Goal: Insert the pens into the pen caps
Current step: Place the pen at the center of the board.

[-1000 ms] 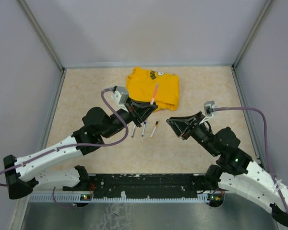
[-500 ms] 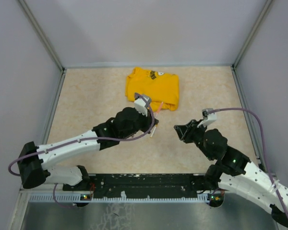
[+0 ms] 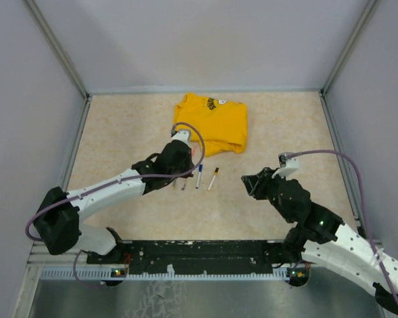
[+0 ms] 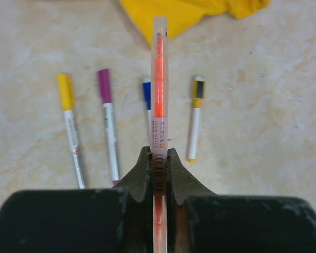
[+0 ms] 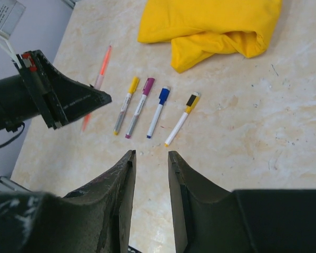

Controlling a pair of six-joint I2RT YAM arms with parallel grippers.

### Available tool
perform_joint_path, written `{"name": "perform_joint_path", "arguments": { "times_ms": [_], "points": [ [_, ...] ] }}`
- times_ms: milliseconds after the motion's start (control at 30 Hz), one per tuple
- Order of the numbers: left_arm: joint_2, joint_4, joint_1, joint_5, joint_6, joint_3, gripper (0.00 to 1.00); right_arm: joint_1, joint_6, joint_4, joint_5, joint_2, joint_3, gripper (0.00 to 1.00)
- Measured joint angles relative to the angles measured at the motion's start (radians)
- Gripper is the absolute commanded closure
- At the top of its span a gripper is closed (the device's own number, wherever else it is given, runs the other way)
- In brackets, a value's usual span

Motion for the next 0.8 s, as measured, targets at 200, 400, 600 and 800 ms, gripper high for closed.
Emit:
{"name": "perform_joint_path", "arguments": {
  "times_ms": [200, 400, 600, 800],
  "points": [
    [-0.031, -0.017, 0.158, 0.04, 0.032, -0.089, 1.0, 0.0, 0.009, -0.002, -0.004, 0.006, -0.02, 0.69],
    [-0.038, -0.031, 0.208, 0.047, 0.069, -0.119, 1.0, 0.0, 0.01, 0.004, -0.015, 0.026, -0.02, 0.69],
    [-0.005, -0.041, 0.255, 0.045, 0.088, -0.122, 1.0, 0.0, 0.01, 0.01, -0.031, 0.052, -0.02, 0.69],
    [0.078, -0.068, 0.285, 0.04, 0.097, -0.121, 1.0, 0.0, 0.01, 0.018, -0.045, 0.063, -0.02, 0.69]
  ]
}}
